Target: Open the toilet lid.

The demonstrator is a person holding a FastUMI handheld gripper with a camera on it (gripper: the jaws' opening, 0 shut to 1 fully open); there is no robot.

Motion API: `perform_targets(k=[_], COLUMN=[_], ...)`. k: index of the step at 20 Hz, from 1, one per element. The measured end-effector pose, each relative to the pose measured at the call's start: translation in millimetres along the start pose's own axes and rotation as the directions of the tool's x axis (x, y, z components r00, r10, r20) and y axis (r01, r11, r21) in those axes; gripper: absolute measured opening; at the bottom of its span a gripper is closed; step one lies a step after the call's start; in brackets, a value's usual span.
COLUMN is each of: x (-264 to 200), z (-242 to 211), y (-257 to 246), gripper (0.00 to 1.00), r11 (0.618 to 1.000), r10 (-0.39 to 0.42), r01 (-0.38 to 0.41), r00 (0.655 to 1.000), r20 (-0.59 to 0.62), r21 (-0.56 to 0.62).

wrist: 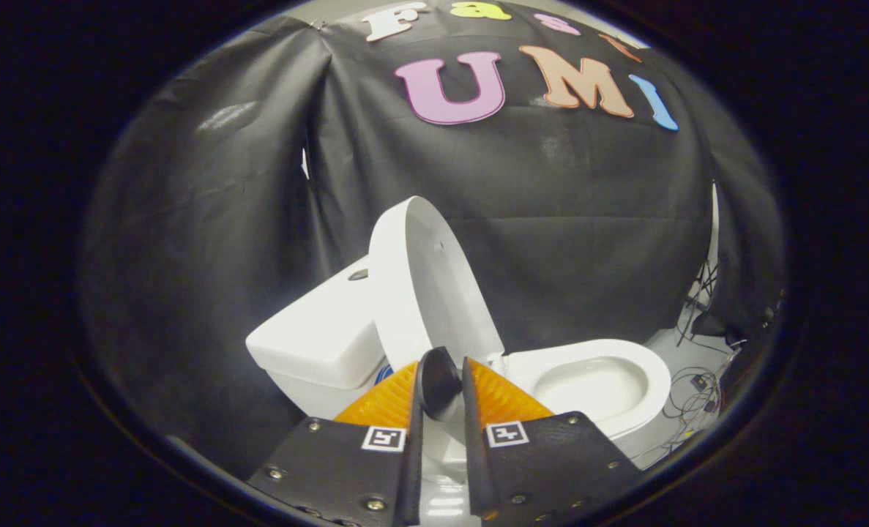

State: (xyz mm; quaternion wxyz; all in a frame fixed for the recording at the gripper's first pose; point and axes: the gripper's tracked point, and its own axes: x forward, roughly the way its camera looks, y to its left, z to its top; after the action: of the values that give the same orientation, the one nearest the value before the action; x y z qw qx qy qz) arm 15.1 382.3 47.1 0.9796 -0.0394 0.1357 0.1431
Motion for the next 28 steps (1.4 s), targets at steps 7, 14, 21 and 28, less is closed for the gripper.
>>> perform_targets(k=[7, 14, 21, 28], x=[-22.3, -65.2, -95.6, -117.3], z=[10.5, 31.7, 67.0, 84.5], y=[4.2, -23.5, -88.5, -171.9], gripper=[0.52, 0.81, 0.98, 0.98], r11=[0.997, 0.995, 0.998, 0.998], r10=[0.073, 0.087, 0.069, 0.018], r01=[-0.073, -0.084, -0.066, -0.005], r00=[0.997, 0.994, 0.983, 0.973], r20=[-0.002, 0.059, 0.171, 0.231], r21=[-0.004, -0.055, -0.025, -0.055])
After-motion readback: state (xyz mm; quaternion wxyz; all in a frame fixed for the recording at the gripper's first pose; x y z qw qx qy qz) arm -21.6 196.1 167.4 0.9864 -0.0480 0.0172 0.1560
